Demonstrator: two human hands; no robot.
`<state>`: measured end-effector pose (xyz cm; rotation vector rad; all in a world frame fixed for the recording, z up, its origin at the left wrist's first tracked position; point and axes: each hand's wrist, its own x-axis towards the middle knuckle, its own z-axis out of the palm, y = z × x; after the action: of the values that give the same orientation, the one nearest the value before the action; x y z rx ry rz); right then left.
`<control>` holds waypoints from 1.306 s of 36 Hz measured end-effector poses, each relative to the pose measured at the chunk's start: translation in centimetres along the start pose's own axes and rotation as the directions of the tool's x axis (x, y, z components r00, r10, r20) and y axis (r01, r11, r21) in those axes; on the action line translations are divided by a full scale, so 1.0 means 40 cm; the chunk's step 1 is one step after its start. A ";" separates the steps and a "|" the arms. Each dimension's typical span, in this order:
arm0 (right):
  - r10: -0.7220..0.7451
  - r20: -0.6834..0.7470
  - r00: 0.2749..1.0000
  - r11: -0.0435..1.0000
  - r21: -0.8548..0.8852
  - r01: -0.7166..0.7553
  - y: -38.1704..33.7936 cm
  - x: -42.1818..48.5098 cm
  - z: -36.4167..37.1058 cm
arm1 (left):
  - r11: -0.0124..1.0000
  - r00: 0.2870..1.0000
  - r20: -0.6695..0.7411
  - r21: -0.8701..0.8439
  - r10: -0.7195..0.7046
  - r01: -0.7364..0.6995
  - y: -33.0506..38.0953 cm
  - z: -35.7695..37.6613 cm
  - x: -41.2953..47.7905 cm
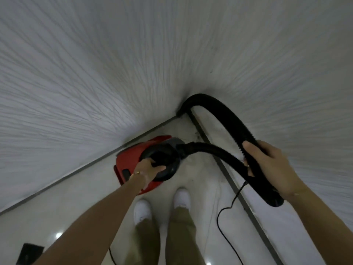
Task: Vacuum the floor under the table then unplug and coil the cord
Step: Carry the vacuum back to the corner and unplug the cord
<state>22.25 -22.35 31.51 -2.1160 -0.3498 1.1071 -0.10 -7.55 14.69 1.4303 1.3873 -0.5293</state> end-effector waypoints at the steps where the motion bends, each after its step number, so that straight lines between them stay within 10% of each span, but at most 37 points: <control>1: -0.007 -0.003 1.000 1.000 0.002 0.007 -0.001 0.009 -0.008 | 1.000 1.000 0.003 -0.014 -0.004 0.004 0.013 0.010 0.014; 21: 0.131 0.087 0.987 0.991 -0.030 -0.129 0.033 -0.013 -0.135 | 0.992 0.995 0.097 0.122 -0.002 -0.010 0.066 0.107 0.035; 47: 0.000 0.046 0.999 1.000 -0.011 0.000 0.057 0.208 0.006 | 0.992 0.995 -0.048 -0.096 -0.083 0.078 0.084 0.137 0.177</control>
<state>26.84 -19.48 24.80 -2.1026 -0.3780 1.1572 6.47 -8.39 7.78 1.3251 1.4969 -0.4755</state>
